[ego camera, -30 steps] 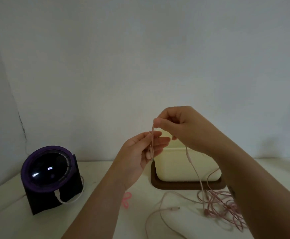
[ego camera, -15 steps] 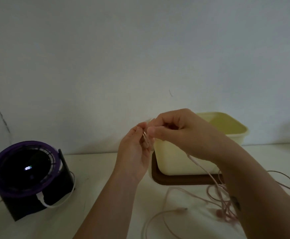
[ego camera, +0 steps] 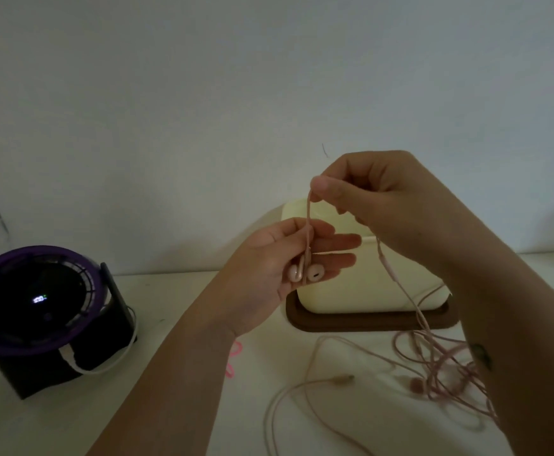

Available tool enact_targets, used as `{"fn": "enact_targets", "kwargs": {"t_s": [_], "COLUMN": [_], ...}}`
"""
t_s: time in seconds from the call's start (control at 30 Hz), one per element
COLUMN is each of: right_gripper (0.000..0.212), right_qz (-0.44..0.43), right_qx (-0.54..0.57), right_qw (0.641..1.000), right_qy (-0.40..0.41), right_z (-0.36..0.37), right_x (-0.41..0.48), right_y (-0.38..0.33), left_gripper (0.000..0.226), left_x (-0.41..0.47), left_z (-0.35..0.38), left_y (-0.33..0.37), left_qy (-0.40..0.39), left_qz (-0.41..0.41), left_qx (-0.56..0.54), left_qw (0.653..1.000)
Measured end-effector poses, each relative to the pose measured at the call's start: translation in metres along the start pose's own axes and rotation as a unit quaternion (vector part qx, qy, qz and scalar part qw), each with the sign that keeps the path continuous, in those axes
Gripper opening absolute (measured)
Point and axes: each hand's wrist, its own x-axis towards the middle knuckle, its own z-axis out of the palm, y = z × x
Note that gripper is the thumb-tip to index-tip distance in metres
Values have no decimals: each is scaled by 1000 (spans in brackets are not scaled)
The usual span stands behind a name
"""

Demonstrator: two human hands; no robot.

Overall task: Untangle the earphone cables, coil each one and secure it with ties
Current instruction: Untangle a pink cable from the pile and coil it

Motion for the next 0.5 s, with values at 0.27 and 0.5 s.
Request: {"fn": "enact_targets", "kwargs": {"t_s": [0.27,0.5], "right_gripper": [21,32], "right_qz": [30,76], "right_qx": [30,52], "right_qw": [999,989], "right_qy": [34,-116], "right_z": [6,23], "right_x": [2,-2], "right_y": [10,24], "left_gripper": [33,32], "left_x": [-8,-8], "left_z": [-4,6], "left_y": [6,20], "left_qy": [-61,20], "left_qz": [-9,84], "left_qx": [-31,-189], "left_qw": [998,978]}}
